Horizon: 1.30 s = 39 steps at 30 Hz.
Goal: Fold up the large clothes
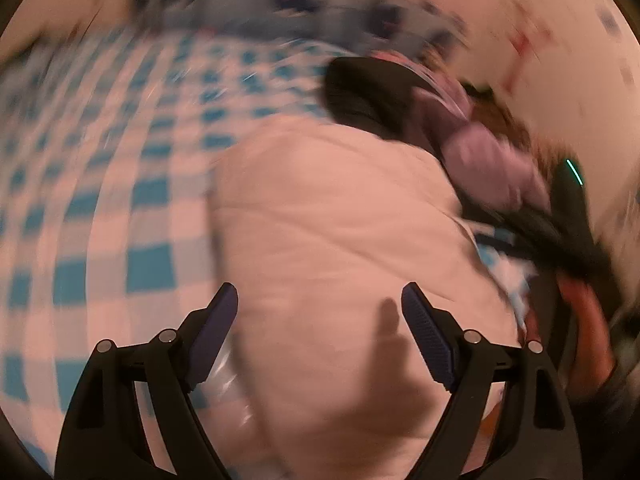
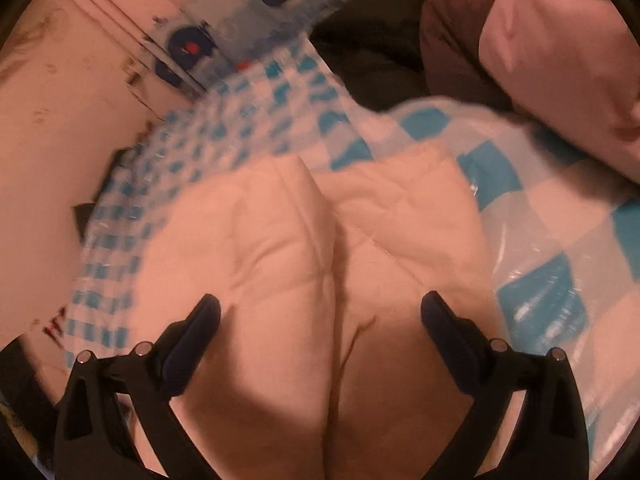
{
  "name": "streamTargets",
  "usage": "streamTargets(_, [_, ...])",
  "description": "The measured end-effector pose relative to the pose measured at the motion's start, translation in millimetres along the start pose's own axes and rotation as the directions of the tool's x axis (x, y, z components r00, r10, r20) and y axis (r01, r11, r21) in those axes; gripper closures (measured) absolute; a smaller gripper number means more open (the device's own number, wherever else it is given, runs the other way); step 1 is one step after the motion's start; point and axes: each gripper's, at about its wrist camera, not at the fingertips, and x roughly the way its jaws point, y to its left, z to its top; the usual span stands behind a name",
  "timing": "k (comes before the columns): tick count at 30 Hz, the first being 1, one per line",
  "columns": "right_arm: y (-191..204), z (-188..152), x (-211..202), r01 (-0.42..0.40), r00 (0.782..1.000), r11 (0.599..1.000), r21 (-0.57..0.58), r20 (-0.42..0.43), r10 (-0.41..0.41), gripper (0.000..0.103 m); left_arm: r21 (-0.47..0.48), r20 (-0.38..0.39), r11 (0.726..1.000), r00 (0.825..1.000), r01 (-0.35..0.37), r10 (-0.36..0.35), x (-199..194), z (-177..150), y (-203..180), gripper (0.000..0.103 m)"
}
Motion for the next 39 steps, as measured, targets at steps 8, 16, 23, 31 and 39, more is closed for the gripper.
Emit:
streamTargets(8, [-33,-37,19,-0.001,0.98,0.998,0.058,-0.198,0.013,0.007,-0.276,-0.18,0.938,0.947,0.21,-0.265,71,3,49,0.008])
streamTargets(16, [-25,-52,23,-0.086,0.993,0.989,0.119,-0.074,0.095,0.005,-0.034,-0.162,0.98,0.967,0.196,-0.199,71,16,-10,0.032])
streamTargets(23, [97,-40,81,-0.227,0.97,0.974,-0.018,-0.094,0.224,0.007,0.078,0.021,0.996,0.999,-0.046,0.045,-10,54,32,0.035])
streamTargets(31, [231,-74,215,-0.197,0.958,0.951,-0.238,-0.251,0.136,0.005,-0.25,-0.058,0.95,0.982,-0.189,0.18,-20,22,212,0.027])
streamTargets(39, [236,-67,152,-0.107,0.983,0.928,-0.357,-0.178,0.045,0.005,-0.192,-0.008,0.909,0.927,-0.37,0.375,-27,29,185,0.012])
